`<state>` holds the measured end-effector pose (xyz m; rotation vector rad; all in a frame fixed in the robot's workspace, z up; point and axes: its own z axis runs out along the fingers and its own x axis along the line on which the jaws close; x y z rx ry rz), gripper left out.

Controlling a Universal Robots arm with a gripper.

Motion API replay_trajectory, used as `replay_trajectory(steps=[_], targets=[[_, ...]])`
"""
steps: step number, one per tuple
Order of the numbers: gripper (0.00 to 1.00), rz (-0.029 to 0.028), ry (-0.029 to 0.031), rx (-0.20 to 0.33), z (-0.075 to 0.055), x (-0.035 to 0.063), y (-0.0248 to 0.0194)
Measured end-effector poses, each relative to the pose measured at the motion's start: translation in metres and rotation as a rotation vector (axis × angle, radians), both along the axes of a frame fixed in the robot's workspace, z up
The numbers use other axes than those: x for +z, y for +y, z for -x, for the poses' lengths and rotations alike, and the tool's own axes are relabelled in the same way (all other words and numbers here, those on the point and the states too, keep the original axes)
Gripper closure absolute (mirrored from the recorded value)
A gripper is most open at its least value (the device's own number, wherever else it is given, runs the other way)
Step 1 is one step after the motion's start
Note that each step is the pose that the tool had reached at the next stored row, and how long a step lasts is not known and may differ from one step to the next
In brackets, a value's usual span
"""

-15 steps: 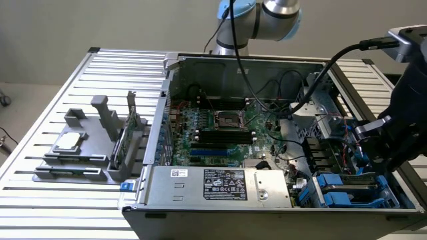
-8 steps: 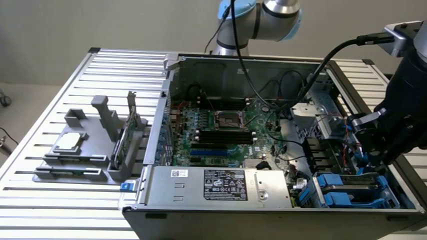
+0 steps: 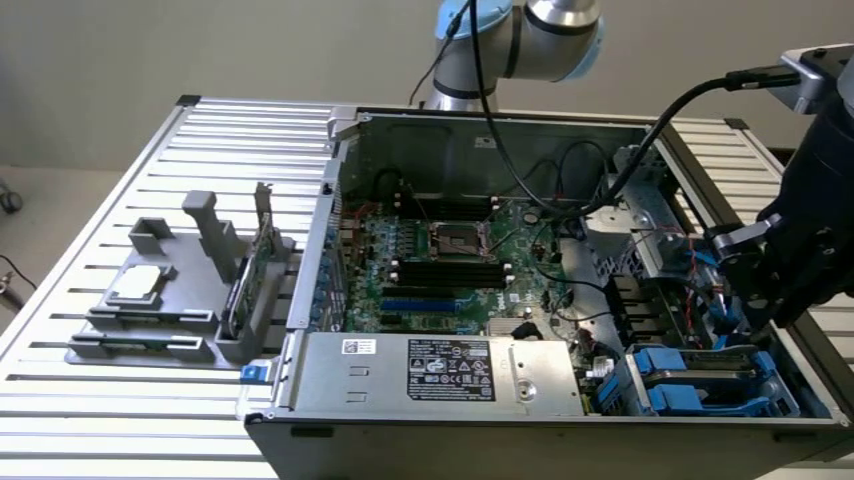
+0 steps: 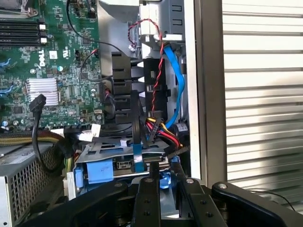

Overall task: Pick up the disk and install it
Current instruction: 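Insert the first disk wire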

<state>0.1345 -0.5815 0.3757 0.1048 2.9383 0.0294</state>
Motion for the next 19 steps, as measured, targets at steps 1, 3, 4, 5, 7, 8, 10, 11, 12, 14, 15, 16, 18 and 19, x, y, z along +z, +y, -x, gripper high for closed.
replay_trajectory(steps=[1, 3, 4, 5, 7, 8, 10, 11, 12, 14, 15, 16, 18, 19], targets=[[0.75, 0.0001, 0.0, -0.003, 0.0, -0.0003, 0.0006], [0.75, 0.0002, 0.0, -0.008, -0.001, -0.0012, 0.0021], [0.75, 0.0002, 0.0, -0.01, -0.001, -0.0018, 0.0033], [0.75, 0.0002, 0.0, -0.011, -0.001, -0.0023, 0.0047], [0.75, 0.0002, 0.0, -0.013, -0.002, -0.0032, 0.0077], [0.75, 0.0001, 0.0, -0.014, -0.002, -0.0037, 0.0092], [0.75, 0.0002, 0.0, -0.017, -0.002, -0.0045, 0.0123], [0.75, 0.0001, 0.0, -0.018, -0.002, -0.005, 0.0139], [0.75, 0.0001, 0.0, -0.019, -0.002, -0.0055, 0.0154], [0.75, 0.0001, 0.0, -0.022, -0.002, -0.0063, 0.0187], [0.75, 0.0001, 0.0, -0.024, -0.002, -0.0067, 0.0205], [0.75, 0.0002, 0.0, -0.025, -0.002, -0.007, 0.0221], [0.75, 0.0002, 0.0, -0.028, -0.002, -0.0075, 0.0246], [0.75, 0.0, 0.0, -0.029, -0.002, -0.0078, 0.0249]])
